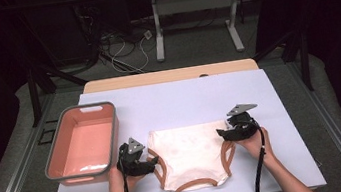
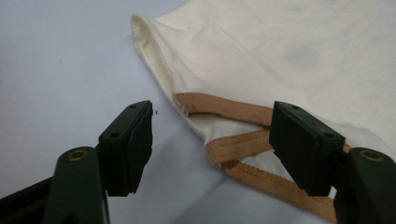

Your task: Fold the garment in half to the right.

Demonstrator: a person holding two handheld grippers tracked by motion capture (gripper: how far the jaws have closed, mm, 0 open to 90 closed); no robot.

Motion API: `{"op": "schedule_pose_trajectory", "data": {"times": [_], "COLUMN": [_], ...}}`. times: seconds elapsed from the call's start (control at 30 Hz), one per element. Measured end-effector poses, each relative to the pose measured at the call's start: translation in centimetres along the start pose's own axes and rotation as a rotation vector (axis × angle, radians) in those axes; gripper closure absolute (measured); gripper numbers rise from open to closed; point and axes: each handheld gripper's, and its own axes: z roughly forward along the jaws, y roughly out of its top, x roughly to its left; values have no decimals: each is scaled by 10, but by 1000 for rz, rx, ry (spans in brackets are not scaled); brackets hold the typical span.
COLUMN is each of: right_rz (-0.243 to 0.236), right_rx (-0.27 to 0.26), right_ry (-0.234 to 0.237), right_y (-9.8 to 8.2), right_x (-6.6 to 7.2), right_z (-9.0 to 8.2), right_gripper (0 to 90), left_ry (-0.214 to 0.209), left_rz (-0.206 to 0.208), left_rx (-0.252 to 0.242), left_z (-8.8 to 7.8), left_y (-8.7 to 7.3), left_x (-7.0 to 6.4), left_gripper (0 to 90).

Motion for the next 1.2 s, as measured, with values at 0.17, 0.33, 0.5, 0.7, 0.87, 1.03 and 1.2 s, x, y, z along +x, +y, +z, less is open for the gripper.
{"op": "schedule_pose_trajectory", "data": {"times": [0.17, 0.33, 0.5, 0.7, 0.87, 1.03, 1.2], "right_rz": [27, 46, 63, 65, 69, 64, 72], "right_rx": [15, 20, 24, 42, 51, 45, 40], "right_ry": [-22, -25, -42, -39, -31, -18, 5], "right_y": [4, 6, 6, 5, 5, 3, 3], "right_x": [-4, -7, -10, -10, -9, -9, -9], "right_z": [9, 14, 18, 21, 23, 23, 22], "right_gripper": [448, 457, 477, 514, 552, 617, 746], "left_ry": [-1, -5, -7, 0, 18, -2, -30], "left_rz": [-27, -33, -29, -22, -27, -41, -30], "left_rx": [6, 14, 17, 28, 52, 53, 38], "left_z": [1, 4, 7, 5, 1, -1, -1], "left_y": [1, 2, 1, 1, 1, -2, -3], "left_x": [5, 6, 4, 2, 0, -1, -3], "left_gripper": [425, 455, 506, 541, 477, 504, 642]}}
